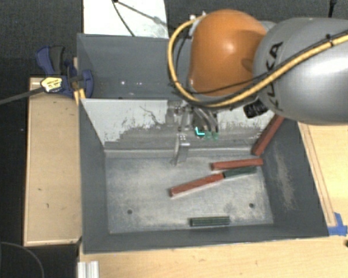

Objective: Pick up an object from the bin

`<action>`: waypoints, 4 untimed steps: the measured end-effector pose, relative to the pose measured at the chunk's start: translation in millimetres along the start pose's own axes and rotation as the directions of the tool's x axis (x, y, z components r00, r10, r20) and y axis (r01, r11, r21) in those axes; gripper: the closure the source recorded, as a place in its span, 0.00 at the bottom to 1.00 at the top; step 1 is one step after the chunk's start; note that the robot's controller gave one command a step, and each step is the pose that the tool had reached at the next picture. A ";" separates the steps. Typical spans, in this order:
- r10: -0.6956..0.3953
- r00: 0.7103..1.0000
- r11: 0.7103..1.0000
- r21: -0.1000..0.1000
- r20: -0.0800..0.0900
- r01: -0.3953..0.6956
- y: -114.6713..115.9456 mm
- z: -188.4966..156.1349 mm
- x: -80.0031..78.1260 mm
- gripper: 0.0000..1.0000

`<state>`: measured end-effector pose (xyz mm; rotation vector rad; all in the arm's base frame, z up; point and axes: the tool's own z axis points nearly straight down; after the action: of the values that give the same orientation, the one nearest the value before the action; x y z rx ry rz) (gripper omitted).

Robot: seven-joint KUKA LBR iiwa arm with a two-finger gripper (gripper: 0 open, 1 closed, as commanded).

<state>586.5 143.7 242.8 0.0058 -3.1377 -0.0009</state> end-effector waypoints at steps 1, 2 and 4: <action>-0.270 0.963 0.963 0.001 -0.001 0.270 -53.8 95.4 48.3 0.00; -0.403 0.915 0.915 0.001 0.000 0.403 -63.8 175.9 28.7 0.00; -0.457 0.889 0.889 0.008 0.012 0.457 -117.4 36.6 37.5 1.00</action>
Offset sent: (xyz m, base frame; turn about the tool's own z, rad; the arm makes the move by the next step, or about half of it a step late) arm -0.0474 -0.0526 -0.0932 -0.2758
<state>549.3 26.2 206.3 0.7472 -3.0614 0.0053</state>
